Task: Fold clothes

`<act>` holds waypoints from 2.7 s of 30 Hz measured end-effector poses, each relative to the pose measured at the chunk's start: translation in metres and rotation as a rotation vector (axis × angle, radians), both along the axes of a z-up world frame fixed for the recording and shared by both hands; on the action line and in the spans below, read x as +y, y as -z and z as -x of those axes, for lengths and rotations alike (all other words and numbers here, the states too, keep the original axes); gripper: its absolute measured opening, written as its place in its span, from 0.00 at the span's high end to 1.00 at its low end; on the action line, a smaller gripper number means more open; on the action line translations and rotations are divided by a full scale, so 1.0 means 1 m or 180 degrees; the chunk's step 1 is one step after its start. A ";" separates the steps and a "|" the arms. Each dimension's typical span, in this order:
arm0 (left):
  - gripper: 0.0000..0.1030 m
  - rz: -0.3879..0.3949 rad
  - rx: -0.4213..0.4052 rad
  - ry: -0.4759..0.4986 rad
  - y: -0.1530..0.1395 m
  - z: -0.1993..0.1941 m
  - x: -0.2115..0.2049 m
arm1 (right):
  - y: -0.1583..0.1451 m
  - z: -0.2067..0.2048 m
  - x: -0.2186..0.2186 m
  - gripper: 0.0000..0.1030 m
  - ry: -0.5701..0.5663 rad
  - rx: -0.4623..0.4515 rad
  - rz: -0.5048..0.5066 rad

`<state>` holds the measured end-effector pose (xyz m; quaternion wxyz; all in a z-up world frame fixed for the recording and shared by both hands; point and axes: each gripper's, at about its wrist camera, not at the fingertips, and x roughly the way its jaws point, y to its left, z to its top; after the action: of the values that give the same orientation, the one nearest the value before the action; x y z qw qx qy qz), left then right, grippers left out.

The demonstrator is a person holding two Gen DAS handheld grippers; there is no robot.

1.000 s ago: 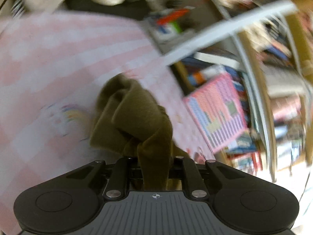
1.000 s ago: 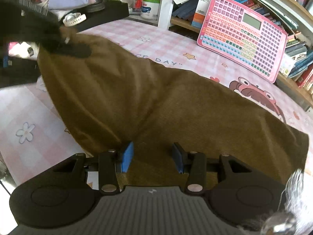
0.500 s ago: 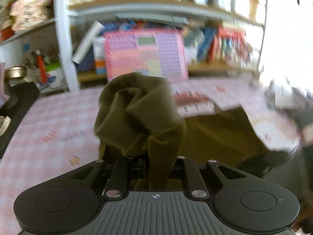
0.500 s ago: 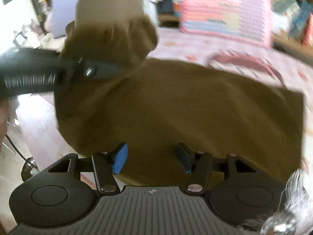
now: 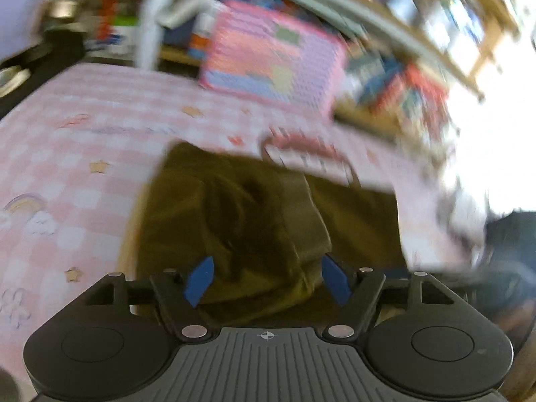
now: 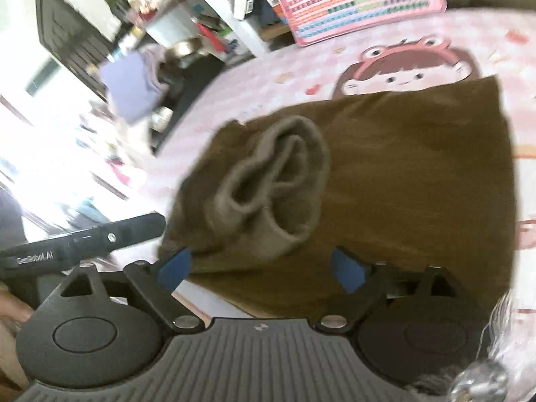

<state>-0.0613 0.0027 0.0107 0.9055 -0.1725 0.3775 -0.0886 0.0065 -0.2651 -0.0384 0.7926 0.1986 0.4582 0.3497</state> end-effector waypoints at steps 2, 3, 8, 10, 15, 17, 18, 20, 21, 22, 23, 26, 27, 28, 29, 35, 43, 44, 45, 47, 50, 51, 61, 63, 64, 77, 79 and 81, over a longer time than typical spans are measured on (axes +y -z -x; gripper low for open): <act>0.28 0.0135 -0.0064 -0.0303 -0.005 0.005 0.015 | 0.001 -0.008 0.005 0.07 0.0032 0.0158 -0.0074; 0.28 0.0171 -0.0064 -0.0411 -0.005 0.006 0.019 | 0.001 -0.013 0.008 0.07 0.0051 0.0230 -0.0094; 0.28 0.0124 -0.0009 -0.0593 -0.007 0.003 0.026 | 0.002 -0.024 0.014 0.06 0.0140 0.0448 -0.0175; 0.28 0.0086 0.0005 -0.0600 -0.007 0.001 0.024 | 0.003 -0.028 0.016 0.06 0.0175 0.0525 -0.0205; 0.28 0.0016 -0.0018 -0.0555 -0.011 0.001 0.019 | 0.004 -0.038 0.022 0.04 0.0262 0.0719 -0.0283; 0.28 0.0010 -0.0034 -0.0576 -0.012 0.002 0.021 | 0.004 -0.041 0.024 0.04 0.0297 0.0796 -0.0313; 0.28 0.0014 -0.0042 -0.0597 -0.013 0.002 0.023 | 0.005 -0.043 0.025 0.04 0.0323 0.0837 -0.0304; 0.28 0.0030 -0.0056 -0.0637 -0.013 0.003 0.028 | 0.011 -0.047 0.024 0.03 0.0459 0.0938 -0.0157; 0.28 0.0046 -0.0064 -0.0651 -0.013 0.004 0.030 | 0.014 -0.047 0.022 0.03 0.0513 0.0986 -0.0167; 0.28 0.0064 -0.0066 -0.0646 -0.011 0.004 0.033 | 0.015 -0.048 0.021 0.03 0.0565 0.1031 -0.0186; 0.28 0.0083 -0.0065 -0.0636 -0.010 0.004 0.035 | 0.016 -0.049 0.020 0.03 0.0608 0.1069 -0.0223; 0.28 0.0162 -0.0055 -0.0583 -0.004 0.000 0.043 | 0.015 -0.052 0.025 0.03 0.0712 0.1072 -0.0188; 0.28 0.0187 -0.0056 -0.0555 -0.002 -0.002 0.046 | 0.015 -0.054 0.029 0.05 0.0765 0.1065 -0.0132; 0.28 0.0207 -0.0065 -0.0530 -0.001 -0.004 0.049 | 0.014 -0.055 0.032 0.06 0.0811 0.1061 -0.0086; 0.28 0.0226 -0.0074 -0.0506 -0.001 -0.006 0.053 | 0.014 -0.056 0.035 0.15 0.0851 0.1056 -0.0032; 0.28 0.0364 -0.0129 -0.0352 0.002 -0.014 0.074 | -0.008 -0.049 0.053 0.82 0.0726 0.0947 -0.0185; 0.28 0.0441 -0.0165 -0.0381 0.006 -0.018 0.100 | 0.012 -0.041 0.040 0.84 0.1089 0.0977 -0.0816; 0.28 0.0446 -0.0157 -0.0379 0.007 -0.018 0.102 | 0.031 -0.043 0.034 0.84 0.1287 0.1151 -0.0593; 0.28 0.0451 -0.0149 -0.0378 0.008 -0.018 0.105 | 0.044 -0.042 0.029 0.84 0.1372 0.1243 -0.0647; 0.28 0.0474 -0.0130 -0.0379 0.010 -0.017 0.108 | 0.056 -0.038 0.024 0.84 0.1459 0.1293 -0.0734; 0.28 0.0490 -0.0099 -0.0353 0.013 -0.019 0.109 | 0.055 -0.040 0.025 0.81 0.1446 0.1246 -0.0688; 0.28 0.0490 -0.0099 -0.0324 0.013 -0.020 0.110 | 0.056 -0.040 0.025 0.76 0.1444 0.1240 -0.0678; 0.28 0.0522 -0.0131 -0.0150 0.016 -0.027 0.099 | 0.009 -0.027 0.037 0.60 0.1248 0.0651 0.0148; 0.28 0.0537 -0.0136 -0.0135 0.017 -0.028 0.097 | 0.000 -0.021 0.045 0.61 0.1117 0.0508 0.0315; 0.28 0.0544 -0.0140 -0.0127 0.017 -0.029 0.097 | -0.005 -0.018 0.047 0.61 0.1052 0.0423 0.0370; 0.28 0.0566 -0.0094 -0.0029 0.020 -0.035 0.090 | 0.017 -0.018 0.043 0.69 0.0836 0.0169 0.0773; 0.28 0.0557 -0.0110 -0.0018 0.019 -0.036 0.090 | 0.016 -0.018 0.042 0.69 0.0859 0.0191 0.0752; 0.27 0.0542 -0.0126 -0.0015 0.018 -0.035 0.090 | 0.012 -0.014 0.039 0.68 0.0929 0.0239 0.0708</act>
<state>-0.0259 0.0925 -0.0068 0.8950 -0.2479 0.3502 -0.1217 0.0207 -0.2265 -0.0506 0.8343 0.1869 0.4897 0.1705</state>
